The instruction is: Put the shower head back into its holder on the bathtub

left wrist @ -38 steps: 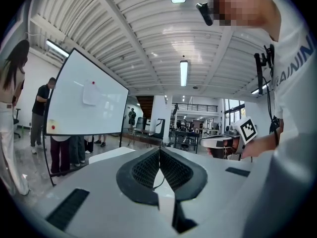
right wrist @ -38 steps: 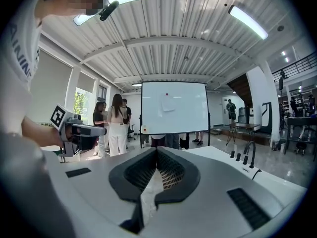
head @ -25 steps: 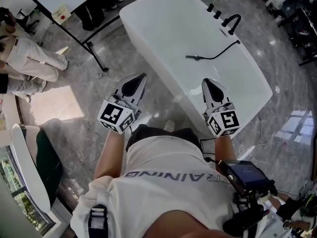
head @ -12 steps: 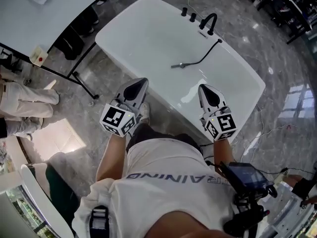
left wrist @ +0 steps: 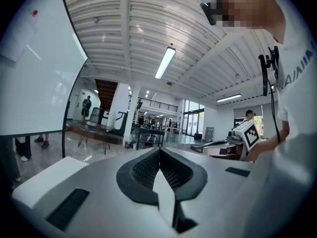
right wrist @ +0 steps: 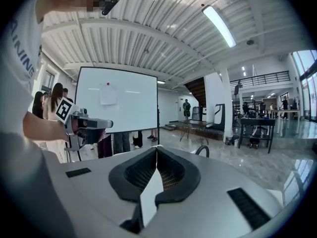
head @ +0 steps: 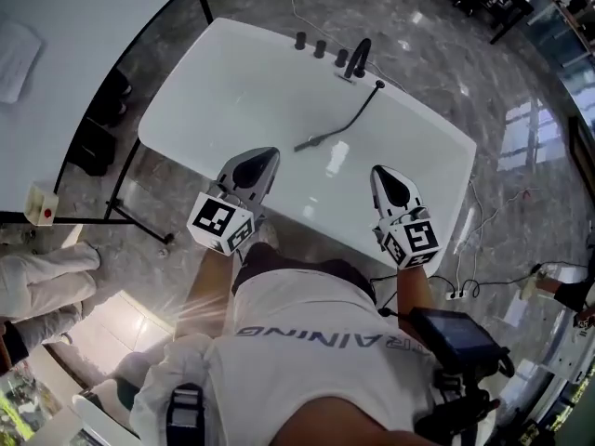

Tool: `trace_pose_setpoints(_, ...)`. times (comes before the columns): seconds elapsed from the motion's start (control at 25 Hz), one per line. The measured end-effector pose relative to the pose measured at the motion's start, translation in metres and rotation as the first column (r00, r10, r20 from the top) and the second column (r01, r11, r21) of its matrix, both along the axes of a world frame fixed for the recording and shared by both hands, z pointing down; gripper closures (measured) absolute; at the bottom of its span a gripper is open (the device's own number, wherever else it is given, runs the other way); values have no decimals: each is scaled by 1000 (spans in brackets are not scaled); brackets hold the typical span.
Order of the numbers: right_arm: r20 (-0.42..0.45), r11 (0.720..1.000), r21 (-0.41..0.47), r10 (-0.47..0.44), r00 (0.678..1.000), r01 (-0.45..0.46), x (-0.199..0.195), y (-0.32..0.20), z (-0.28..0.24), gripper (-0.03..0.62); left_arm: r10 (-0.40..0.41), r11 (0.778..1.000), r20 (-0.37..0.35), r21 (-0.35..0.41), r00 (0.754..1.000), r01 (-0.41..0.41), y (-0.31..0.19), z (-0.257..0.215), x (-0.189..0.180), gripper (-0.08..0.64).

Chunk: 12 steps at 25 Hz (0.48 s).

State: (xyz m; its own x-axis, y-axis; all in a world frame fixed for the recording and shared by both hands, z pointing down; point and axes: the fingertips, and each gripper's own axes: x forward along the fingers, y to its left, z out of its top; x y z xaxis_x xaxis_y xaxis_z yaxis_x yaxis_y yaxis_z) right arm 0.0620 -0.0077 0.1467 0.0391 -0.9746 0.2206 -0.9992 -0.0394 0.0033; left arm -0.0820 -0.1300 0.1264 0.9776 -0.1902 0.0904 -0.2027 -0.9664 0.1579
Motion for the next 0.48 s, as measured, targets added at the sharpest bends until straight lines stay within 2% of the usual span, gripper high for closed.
trace_pose_setpoints(0.24,-2,992,-30,121,993,-121,-3,-47,5,581,130,991,16,2,991,-130,-63,10,9,543)
trace_pose_setpoints(0.48,-29,986,-81,143,989,-145,11,-67,24,581,188,982,36,-15,981,-188,-89,29,32,543)
